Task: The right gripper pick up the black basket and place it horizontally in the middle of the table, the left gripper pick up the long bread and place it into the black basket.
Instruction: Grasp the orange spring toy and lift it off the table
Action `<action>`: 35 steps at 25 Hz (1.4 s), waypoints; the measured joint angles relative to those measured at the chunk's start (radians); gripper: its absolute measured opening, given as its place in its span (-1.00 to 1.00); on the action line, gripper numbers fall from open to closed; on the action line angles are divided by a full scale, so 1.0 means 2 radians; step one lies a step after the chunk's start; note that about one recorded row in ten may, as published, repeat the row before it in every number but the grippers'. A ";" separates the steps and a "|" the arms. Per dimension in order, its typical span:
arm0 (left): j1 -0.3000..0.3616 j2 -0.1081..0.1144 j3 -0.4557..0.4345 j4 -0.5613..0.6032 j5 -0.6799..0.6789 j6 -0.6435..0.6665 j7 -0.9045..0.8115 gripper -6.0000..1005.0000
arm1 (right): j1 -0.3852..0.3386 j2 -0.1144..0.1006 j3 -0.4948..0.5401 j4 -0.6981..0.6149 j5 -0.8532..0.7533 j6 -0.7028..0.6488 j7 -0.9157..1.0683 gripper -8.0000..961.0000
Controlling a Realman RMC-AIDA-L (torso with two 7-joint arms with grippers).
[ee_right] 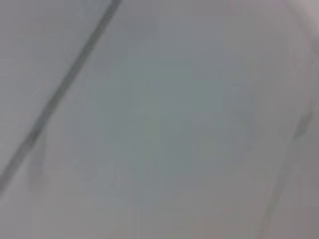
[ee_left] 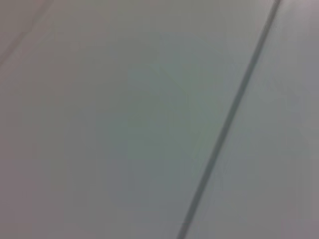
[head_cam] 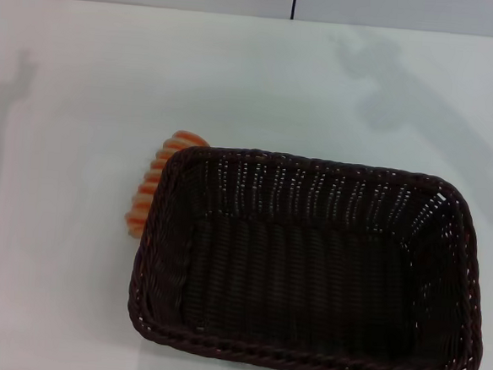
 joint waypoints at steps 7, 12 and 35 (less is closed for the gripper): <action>0.006 -0.001 0.060 -0.013 0.000 0.003 -0.018 0.71 | -0.069 0.003 -0.097 0.042 0.018 -0.292 0.004 -0.24; 0.007 0.000 0.088 -0.020 0.000 0.004 -0.028 0.71 | -0.075 0.003 -0.169 0.142 0.026 -0.517 0.031 -0.24; 0.000 0.020 0.101 -0.184 0.094 -0.307 -0.057 0.70 | -0.083 0.002 -0.215 0.459 0.098 -0.863 0.263 -0.24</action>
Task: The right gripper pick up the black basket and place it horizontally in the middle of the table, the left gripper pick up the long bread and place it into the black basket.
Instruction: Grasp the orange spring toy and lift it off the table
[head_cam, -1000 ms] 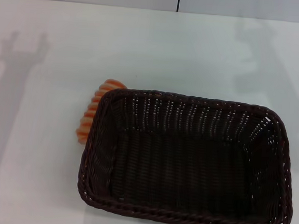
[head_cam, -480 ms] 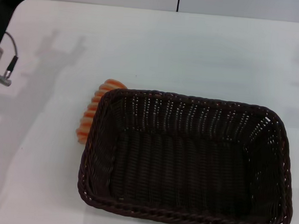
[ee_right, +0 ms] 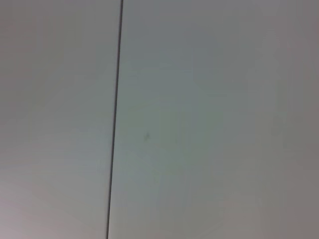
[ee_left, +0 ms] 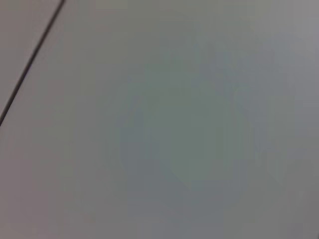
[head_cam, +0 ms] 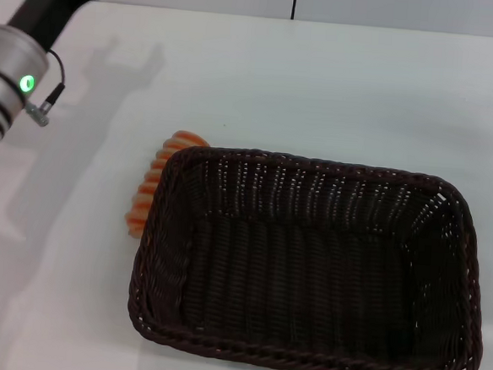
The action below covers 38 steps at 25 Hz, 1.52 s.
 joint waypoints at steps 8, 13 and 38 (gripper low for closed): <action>0.021 0.024 -0.010 -0.151 0.000 -0.256 0.031 0.69 | 0.015 -0.002 0.003 0.041 0.000 0.006 0.024 -0.24; 0.037 0.024 -0.020 -0.237 0.000 -0.382 0.072 0.69 | 0.037 -0.004 0.009 0.067 0.000 0.020 0.024 -0.24; -0.051 -0.021 -0.090 -0.443 -0.022 -0.930 0.220 0.66 | 0.072 -0.010 0.036 0.099 -0.007 0.055 0.025 -0.24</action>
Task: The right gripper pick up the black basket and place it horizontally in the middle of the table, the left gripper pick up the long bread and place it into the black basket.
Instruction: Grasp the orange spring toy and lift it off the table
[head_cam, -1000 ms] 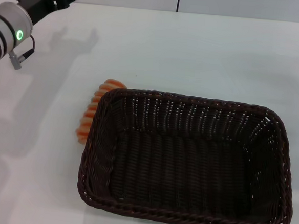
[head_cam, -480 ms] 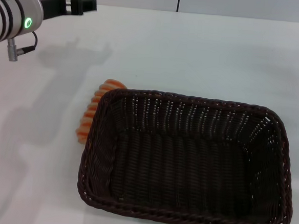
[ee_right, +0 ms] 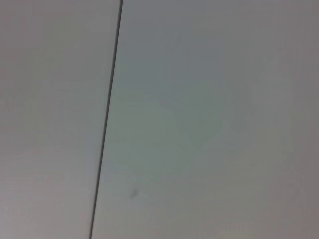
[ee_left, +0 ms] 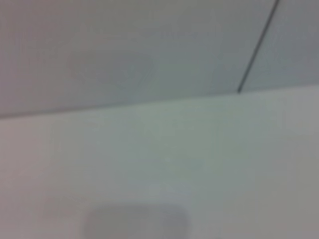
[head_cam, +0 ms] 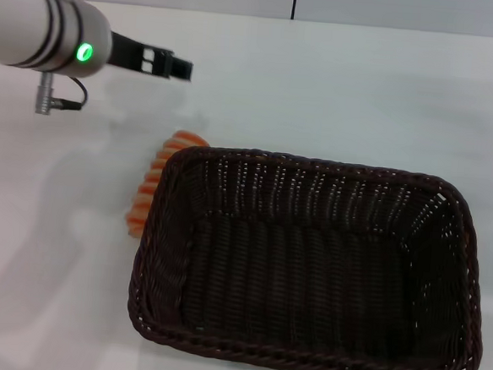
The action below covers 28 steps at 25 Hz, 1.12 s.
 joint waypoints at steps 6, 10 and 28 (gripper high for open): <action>-0.035 -0.001 -0.001 0.033 -0.015 -0.032 -0.002 0.65 | -0.001 0.000 0.000 0.001 -0.005 0.000 0.000 -0.24; -0.072 -0.002 -0.001 0.091 -0.033 -0.041 -0.009 0.64 | -0.002 -0.002 0.000 0.001 -0.007 0.000 0.000 -0.24; -0.125 -0.002 -0.001 0.192 -0.037 -0.037 -0.012 0.62 | -0.003 -0.005 0.003 0.001 -0.029 0.000 0.001 -0.24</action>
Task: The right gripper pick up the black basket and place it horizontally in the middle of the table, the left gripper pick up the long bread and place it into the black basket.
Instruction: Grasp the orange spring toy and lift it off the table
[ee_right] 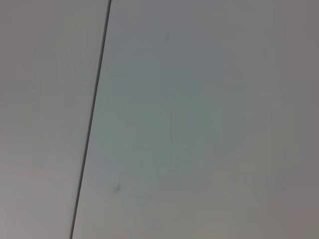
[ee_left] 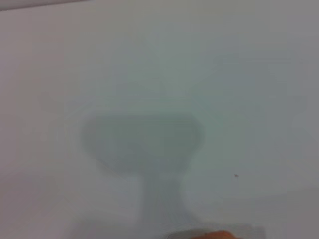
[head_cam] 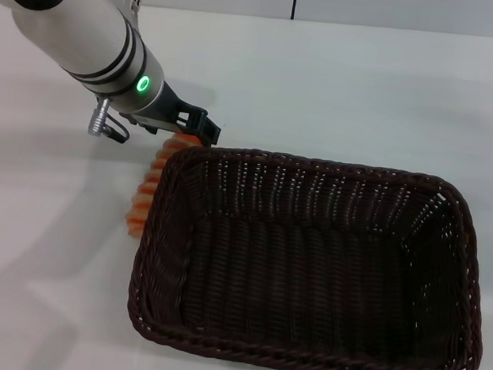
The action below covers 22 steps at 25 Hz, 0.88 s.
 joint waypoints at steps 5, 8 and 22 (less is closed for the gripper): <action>-0.006 0.000 0.003 0.011 -0.008 0.002 0.001 0.61 | 0.000 0.000 -0.001 0.000 0.000 0.000 0.000 -0.24; -0.014 -0.001 0.005 0.034 -0.017 0.012 0.005 0.61 | 0.000 0.000 -0.001 0.000 0.000 0.000 0.000 -0.24; -0.041 -0.001 0.007 0.099 -0.030 0.042 0.024 0.59 | 0.001 0.000 -0.003 -0.003 0.000 0.000 0.000 -0.24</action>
